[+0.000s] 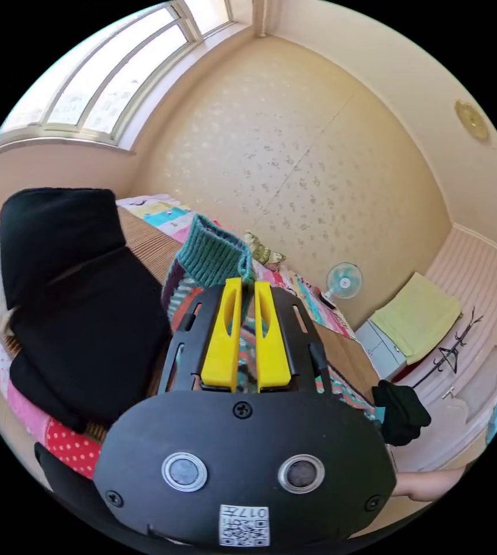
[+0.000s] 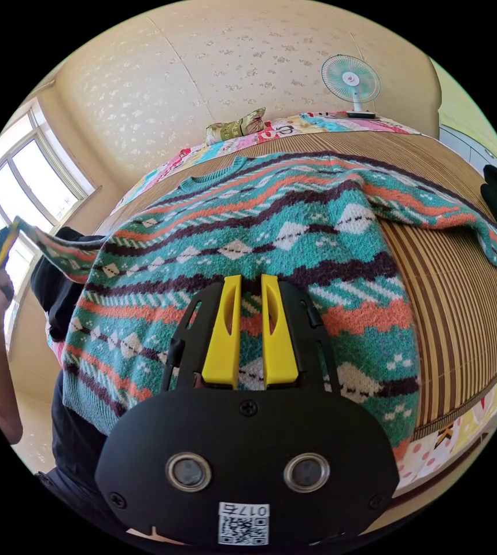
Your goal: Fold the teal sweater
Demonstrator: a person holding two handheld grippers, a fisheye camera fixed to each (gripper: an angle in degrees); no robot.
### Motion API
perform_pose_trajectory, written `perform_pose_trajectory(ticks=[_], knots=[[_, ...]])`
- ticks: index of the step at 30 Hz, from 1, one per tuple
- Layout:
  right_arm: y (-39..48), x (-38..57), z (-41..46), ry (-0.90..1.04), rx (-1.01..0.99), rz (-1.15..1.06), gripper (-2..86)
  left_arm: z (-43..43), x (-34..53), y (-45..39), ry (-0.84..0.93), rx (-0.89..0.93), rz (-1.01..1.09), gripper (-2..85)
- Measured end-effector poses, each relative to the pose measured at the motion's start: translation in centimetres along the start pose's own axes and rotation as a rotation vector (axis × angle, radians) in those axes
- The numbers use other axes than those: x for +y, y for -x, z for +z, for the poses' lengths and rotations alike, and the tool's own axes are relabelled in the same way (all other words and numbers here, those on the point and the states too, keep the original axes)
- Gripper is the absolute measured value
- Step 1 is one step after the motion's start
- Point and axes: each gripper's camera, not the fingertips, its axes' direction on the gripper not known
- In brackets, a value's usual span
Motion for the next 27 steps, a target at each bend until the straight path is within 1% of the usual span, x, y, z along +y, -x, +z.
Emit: perform_pose_trajectory(ticks=[1,2,4,5,7,8,10,11,12,14,16,17,18,19,20,22,24,27], knots=[[0.0,-0.1,-0.1,0.0,0.0,0.0,6.2,3.0,-0.6,-3.9,0.013,0.071,0.055,4.3],[0.1,-0.3,-0.2,0.0,0.0,0.0,6.2,4.6,-0.8,-5.8,0.026,0.106,0.072,4.3],[0.1,-0.5,-0.4,0.0,0.001,0.0,6.2,10.3,0.0,-13.0,0.064,0.258,0.111,4.3],[0.2,-0.7,-0.6,-0.001,0.002,0.0,6.2,11.7,0.4,-14.8,0.073,0.297,0.138,4.4],[0.2,-1.0,-0.8,-0.001,0.001,0.0,6.2,17.8,3.1,-20.8,0.192,0.428,0.205,5.8],[0.2,-1.2,-1.0,-0.001,0.0,0.0,6.2,19.3,4.0,-21.8,0.237,0.461,0.207,6.4],[0.1,-1.5,-1.3,-0.001,0.0,0.0,6.2,23.6,8.6,-24.3,0.372,0.62,0.266,8.2],[0.1,-1.8,-1.5,-0.002,-0.001,0.001,6.2,24.1,9.9,-24.3,0.396,0.635,0.275,8.0],[0.0,-2.0,-1.7,-0.003,-0.002,0.001,6.2,24.5,12.6,-23.8,0.437,0.615,0.286,7.6],[-0.2,-2.4,-2.0,-0.002,-0.005,0.001,6.2,24.0,16.5,-22.0,0.477,0.496,0.325,7.3],[-0.3,-2.8,-2.3,-0.002,-0.007,0.002,6.2,22.2,21.1,-18.4,0.504,0.274,0.438,9.9],[-0.4,-3.0,-2.5,-0.003,-0.007,0.001,6.2,21.7,22.2,-17.3,0.511,0.209,0.464,10.9],[-0.6,-3.3,-2.7,-0.003,-0.007,0.001,6.2,20.9,24.1,-14.8,0.529,0.059,0.489,12.6],[-0.6,-3.4,-2.9,-0.003,-0.006,0.001,6.2,20.1,25.7,-12.1,0.537,-0.083,0.492,13.6],[-0.7,-3.7,-3.1,-0.002,-0.005,0.0,6.2,19.8,26.4,-10.8,0.54,-0.141,0.491,13.9],[-0.9,-4.1,-3.5,-0.003,-0.003,0.0,6.2,18.9,28.3,-5.4,0.575,-0.322,0.456,13.4],[-1.2,-4.7,-4.2,-0.003,0.002,-0.003,6.2,18.9,29.1,-1.5,0.615,-0.352,0.387,10.1],[-1.6,-5.5,-5.0,-0.002,0.011,-0.006,6.2,20.5,28.8,2.1,0.66,-0.246,0.284,9.5]])
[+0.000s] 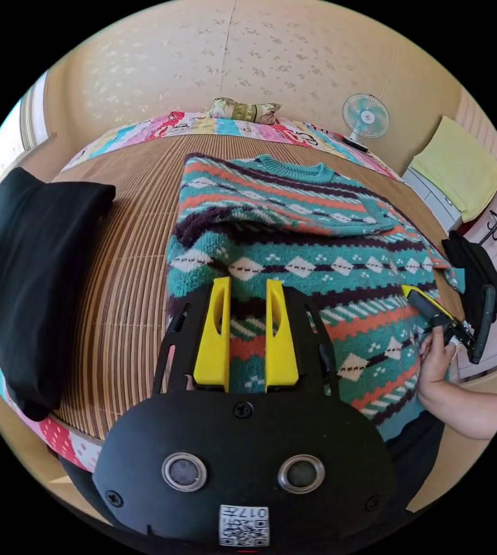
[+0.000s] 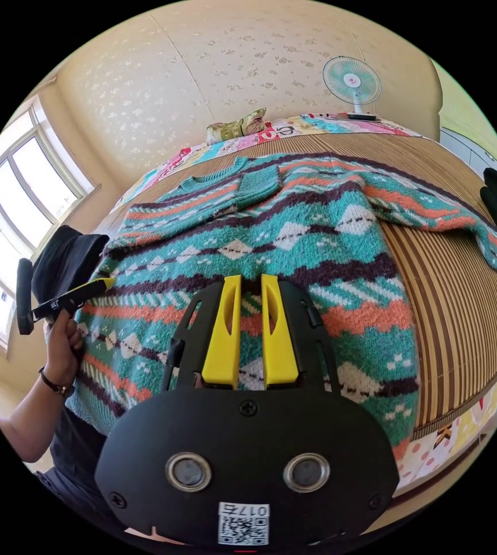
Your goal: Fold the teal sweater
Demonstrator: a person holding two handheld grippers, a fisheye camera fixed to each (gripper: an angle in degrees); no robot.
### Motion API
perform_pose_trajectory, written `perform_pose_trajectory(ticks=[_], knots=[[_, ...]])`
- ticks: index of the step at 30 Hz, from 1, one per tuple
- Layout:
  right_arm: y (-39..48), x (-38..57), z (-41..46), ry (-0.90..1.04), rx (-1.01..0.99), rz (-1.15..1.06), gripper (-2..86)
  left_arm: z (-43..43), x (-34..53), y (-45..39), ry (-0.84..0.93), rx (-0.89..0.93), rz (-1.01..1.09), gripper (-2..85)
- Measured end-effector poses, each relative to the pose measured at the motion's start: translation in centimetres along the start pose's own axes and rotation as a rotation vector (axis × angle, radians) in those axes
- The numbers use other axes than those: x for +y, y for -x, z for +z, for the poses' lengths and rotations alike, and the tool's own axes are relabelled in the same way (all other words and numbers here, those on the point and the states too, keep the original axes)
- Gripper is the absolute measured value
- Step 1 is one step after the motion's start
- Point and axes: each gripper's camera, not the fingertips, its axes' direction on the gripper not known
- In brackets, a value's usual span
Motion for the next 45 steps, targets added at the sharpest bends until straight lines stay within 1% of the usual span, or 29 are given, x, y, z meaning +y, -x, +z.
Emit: perform_pose_trajectory(ticks=[3,7,10,13,14,16,18,19,21,22,23,24,27,30,32,34,36,38,40,42,43,45], knots=[[-0.5,-0.8,-0.9,0.0,0.011,-0.004,6.2,0.9,0.0,0.5,-0.026,-0.005,-0.008,9.4],[-1.4,-1.8,-2.1,-0.002,0.018,-0.007,6.1,2.1,0.0,-1.5,-0.043,-0.115,0.065,9.2],[-2.6,-2.9,-3.3,0.01,0.007,0.003,5.7,2.6,-0.2,-0.2,-0.052,-0.085,0.055,9.1],[-5.4,-3.9,-5.2,0.013,-0.078,0.051,4.5,3.1,-0.5,1.4,-0.062,-0.039,0.038,9.1],[-7.3,-4.6,-5.9,0.034,-0.144,0.091,3.7,3.2,-0.5,1.5,-0.064,-0.039,0.039,9.1],[-10.5,-4.9,-8.1,-0.002,-0.248,0.162,2.7,3.7,-0.7,1.6,-0.072,-0.058,0.052,9.1],[-15.9,-4.1,-13.4,-0.194,-0.355,0.281,2.8,4.1,-1.0,1.8,-0.075,-0.068,0.058,9.0],[-17.5,-3.9,-14.8,-0.244,-0.357,0.325,2.9,4.3,-1.1,2.0,-0.077,-0.066,0.057,9.0],[-25.0,-2.8,-19.4,-0.377,-0.308,0.575,5.3,4.6,-1.4,2.5,-0.078,-0.058,0.055,9.0],[-27.1,-2.6,-20.2,-0.399,-0.313,0.635,6.5,4.8,-1.6,2.8,-0.08,-0.057,0.055,9.0],[-31.0,-2.6,-21.2,-0.432,-0.343,0.716,9.1,4.8,-1.7,2.9,-0.08,-0.057,0.055,9.0],[-34.7,-3.0,-21.4,-0.421,-0.365,0.787,12.0,5.0,-1.9,3.0,-0.081,-0.06,0.057,9.0],[-42.3,-5.0,-20.3,-0.331,-0.387,0.916,14.3,5.4,-2.3,3.2,-0.082,-0.07,0.061,9.0],[-46.5,-6.8,-19.7,-0.31,-0.405,0.95,14.3,5.7,-2.8,3.6,-0.083,-0.072,0.062,9.0],[-47.4,-7.8,-20.1,-0.327,-0.4,0.957,13.9,5.9,-3.0,3.7,-0.083,-0.075,0.063,9.0],[-46.4,-9.5,-21.6,-0.401,-0.37,0.909,13.1,6.2,-3.4,3.8,-0.083,-0.08,0.065,9.0],[-42.6,-13.3,-23.2,-0.453,-0.283,0.818,10.2,6.3,-3.7,3.9,-0.083,-0.083,0.067,9.0],[-38.7,-17.0,-23.0,-0.407,-0.2,0.752,6.5,6.5,-4.0,3.9,-0.083,-0.085,0.068,9.0],[-33.0,-20.5,-22.2,-0.409,-0.229,0.602,4.5,6.7,-4.4,3.9,-0.085,-0.09,0.071,9.0],[-22.2,-23.8,-21.0,-0.436,-0.276,0.357,3.5,6.8,-4.6,3.8,-0.087,-0.094,0.073,9.0],[-19.0,-24.3,-20.7,-0.443,-0.284,0.29,3.5,6.9,-4.8,3.8,-0.088,-0.096,0.074,9.0],[-5.8,-25.0,-18.2,-0.433,-0.322,0.01,3.6,6.9,-5.1,3.7,-0.088,-0.098,0.075,9.0]])
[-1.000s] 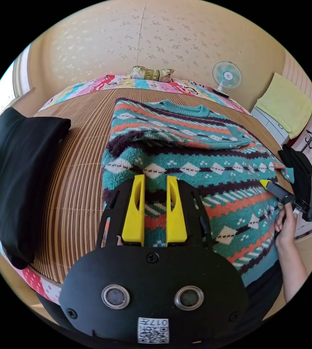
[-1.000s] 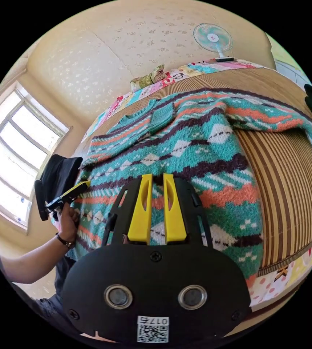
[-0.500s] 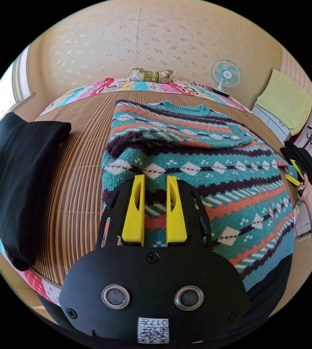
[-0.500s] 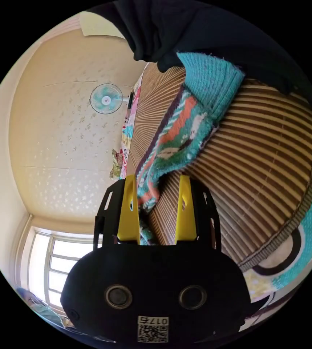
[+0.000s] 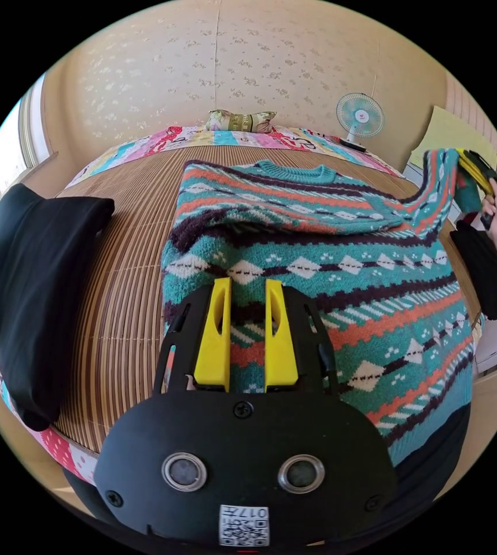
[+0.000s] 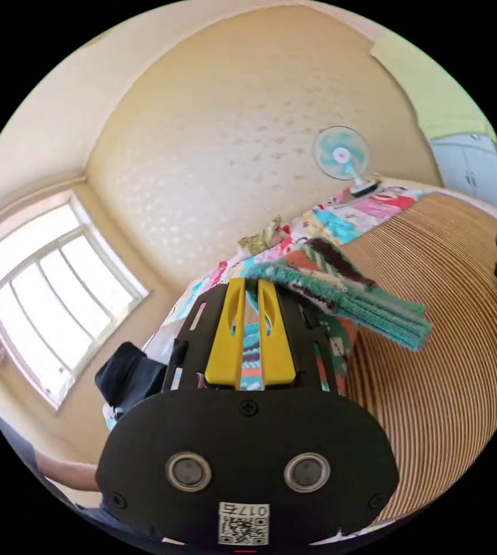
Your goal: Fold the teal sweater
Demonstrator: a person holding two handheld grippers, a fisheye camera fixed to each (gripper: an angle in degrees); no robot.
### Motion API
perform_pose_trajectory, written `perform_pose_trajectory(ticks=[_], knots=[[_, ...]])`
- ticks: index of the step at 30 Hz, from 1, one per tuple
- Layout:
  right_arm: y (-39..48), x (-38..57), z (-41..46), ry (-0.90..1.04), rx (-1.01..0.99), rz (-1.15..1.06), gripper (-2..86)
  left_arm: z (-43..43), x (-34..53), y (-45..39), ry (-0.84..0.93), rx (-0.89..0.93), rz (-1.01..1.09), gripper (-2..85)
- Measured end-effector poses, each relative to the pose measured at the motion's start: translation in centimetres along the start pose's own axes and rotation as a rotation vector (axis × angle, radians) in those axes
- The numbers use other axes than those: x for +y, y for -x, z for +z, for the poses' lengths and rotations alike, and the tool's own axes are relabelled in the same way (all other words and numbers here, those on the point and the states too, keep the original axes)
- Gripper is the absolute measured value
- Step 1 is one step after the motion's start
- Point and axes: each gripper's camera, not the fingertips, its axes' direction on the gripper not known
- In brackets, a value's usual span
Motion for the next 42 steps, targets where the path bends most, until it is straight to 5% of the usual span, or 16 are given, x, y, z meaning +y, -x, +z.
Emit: perform_pose_trajectory(ticks=[3,8,13,19,23,29,33,36,42], knots=[[11.5,6.5,10.2,0.15,-0.135,-0.25,4.8,0.1,-0.5,-0.1,0.0,-0.002,0.0,9.0],[15.1,21.6,26.7,0.565,-0.218,-0.232,5.5,0.2,-1.3,-0.4,-0.001,-0.001,0.0,9.0],[13.7,29.2,26.5,0.539,-0.114,-0.157,3.0,0.0,-2.3,-1.2,-0.005,-0.01,0.006,9.0],[13.8,33.4,19.0,0.494,0.242,-0.265,1.0,-0.4,-3.5,-2.1,-0.005,-0.011,0.006,9.0],[8.4,39.7,18.8,0.623,0.814,-0.371,0.6,-0.8,-4.4,-2.7,-0.004,-0.011,0.006,9.0],[8.5,40.0,14.7,0.568,0.792,-0.146,0.6,-1.8,-5.9,-3.7,-0.002,-0.01,0.01,9.0],[13.5,44.9,12.2,0.524,0.373,-0.054,0.5,-2.6,-7.0,-4.4,-0.001,-0.01,0.009,9.0],[12.8,51.0,17.6,0.687,0.414,-0.053,0.4,-3.4,-7.9,-4.7,0.0,-0.009,0.008,9.0],[14.7,55.6,17.7,0.481,0.463,-0.234,0.3,-5.2,-9.8,-5.2,0.003,-0.006,0.005,8.9]])
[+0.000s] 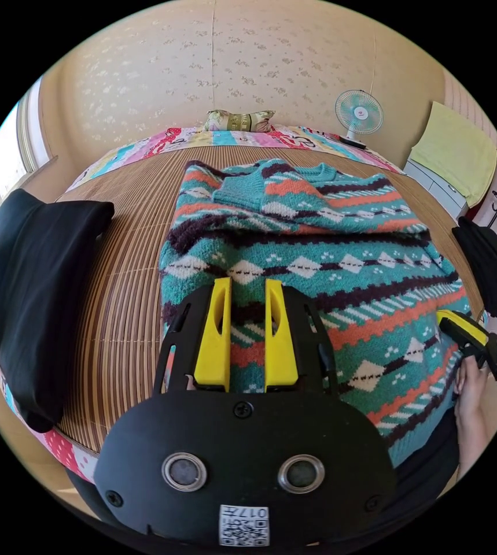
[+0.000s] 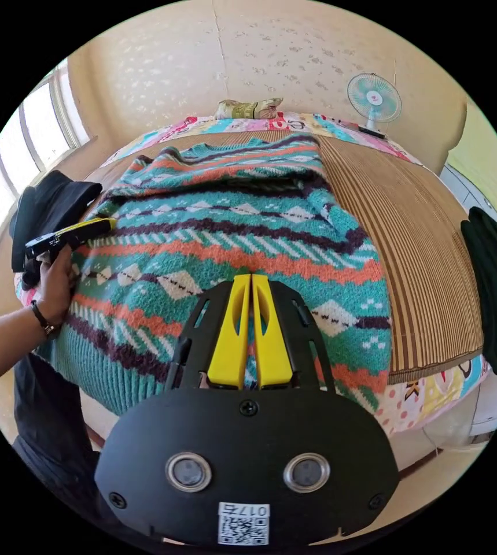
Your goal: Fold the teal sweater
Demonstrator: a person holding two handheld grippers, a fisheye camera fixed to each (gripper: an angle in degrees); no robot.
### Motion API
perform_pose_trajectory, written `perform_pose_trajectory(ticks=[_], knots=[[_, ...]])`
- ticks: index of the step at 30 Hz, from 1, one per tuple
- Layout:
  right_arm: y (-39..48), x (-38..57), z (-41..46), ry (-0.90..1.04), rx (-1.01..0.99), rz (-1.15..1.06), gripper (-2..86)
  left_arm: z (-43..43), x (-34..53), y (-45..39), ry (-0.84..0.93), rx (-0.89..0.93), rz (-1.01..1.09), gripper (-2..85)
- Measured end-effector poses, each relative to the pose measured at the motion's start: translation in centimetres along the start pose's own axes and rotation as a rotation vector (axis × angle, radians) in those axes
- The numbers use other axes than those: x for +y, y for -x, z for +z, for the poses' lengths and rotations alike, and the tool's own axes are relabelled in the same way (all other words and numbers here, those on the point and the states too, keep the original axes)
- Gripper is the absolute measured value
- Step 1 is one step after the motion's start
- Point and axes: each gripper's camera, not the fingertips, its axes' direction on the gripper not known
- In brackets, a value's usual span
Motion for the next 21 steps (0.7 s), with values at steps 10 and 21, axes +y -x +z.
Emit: perform_pose_trajectory(ticks=[10,21], knots=[[1.7,2.2,0.6,-0.088,0.05,-0.034,0.4,-4.0,-4.6,2.7,0.076,0.113,-0.07,9.3],[3.0,0.9,1.1,-0.094,0.166,-0.077,0.6,-19.1,7.5,16.7,0.072,0.564,-0.165,0.2]])
